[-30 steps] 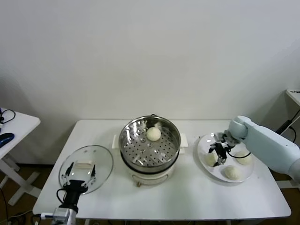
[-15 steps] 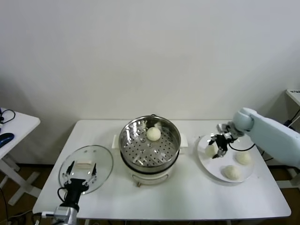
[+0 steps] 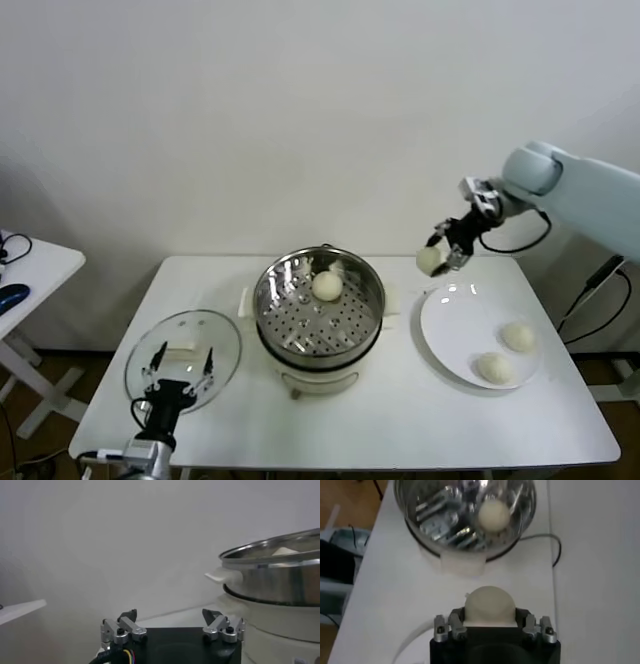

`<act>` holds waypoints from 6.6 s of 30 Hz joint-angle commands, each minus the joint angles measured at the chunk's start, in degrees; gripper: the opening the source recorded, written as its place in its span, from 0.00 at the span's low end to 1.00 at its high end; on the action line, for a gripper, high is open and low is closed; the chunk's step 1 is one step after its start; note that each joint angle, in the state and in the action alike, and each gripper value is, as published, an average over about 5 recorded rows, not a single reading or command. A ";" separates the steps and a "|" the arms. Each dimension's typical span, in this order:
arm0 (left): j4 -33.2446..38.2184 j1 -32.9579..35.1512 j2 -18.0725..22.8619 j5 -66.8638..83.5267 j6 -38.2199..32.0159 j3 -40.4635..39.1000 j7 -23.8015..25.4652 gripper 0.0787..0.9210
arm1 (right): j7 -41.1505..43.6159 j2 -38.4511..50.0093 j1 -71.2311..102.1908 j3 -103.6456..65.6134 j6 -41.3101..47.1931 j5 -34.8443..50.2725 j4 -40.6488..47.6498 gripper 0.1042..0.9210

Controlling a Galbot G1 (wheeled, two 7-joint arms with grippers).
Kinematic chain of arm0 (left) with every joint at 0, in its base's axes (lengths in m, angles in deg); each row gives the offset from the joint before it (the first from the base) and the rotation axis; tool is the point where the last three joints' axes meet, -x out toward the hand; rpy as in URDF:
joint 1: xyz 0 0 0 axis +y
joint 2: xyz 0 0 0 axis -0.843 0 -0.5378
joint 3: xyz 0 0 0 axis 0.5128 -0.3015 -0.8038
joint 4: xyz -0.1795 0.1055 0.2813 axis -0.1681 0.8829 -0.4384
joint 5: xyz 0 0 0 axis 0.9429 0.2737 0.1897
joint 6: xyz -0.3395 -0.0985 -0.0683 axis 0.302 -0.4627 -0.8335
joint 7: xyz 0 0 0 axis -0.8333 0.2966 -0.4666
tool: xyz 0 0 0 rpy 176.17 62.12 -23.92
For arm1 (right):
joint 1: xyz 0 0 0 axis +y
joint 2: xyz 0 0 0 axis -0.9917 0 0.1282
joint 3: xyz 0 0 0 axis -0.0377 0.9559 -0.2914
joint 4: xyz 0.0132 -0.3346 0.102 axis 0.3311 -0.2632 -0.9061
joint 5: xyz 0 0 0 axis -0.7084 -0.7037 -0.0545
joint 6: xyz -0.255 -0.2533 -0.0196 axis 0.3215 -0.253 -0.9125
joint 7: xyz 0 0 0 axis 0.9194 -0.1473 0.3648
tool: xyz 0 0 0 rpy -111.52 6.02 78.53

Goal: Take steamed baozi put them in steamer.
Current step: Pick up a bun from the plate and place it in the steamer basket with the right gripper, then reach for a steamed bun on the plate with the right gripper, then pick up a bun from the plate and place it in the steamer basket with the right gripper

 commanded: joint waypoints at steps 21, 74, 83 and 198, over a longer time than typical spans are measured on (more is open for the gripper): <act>0.57 0.85 -0.03 0.15 -0.76 0.10 -0.13 0.88 | -6.37 -32.16 7.59 1.27 7.29 14.86 6.96 0.68; -0.74 0.92 -0.79 1.42 -1.45 0.87 -0.24 0.88 | -2.83 -19.27 1.74 0.80 5.40 4.43 -3.47 0.88; -0.82 1.04 -1.69 1.80 -2.41 0.55 -0.06 0.88 | 2.00 3.23 -10.78 6.16 1.36 -2.46 -16.68 0.88; -2.45 1.59 0.60 -0.64 -2.87 -0.05 0.37 0.88 | 9.03 -2.42 -11.92 -2.44 -24.90 -32.24 -16.22 0.73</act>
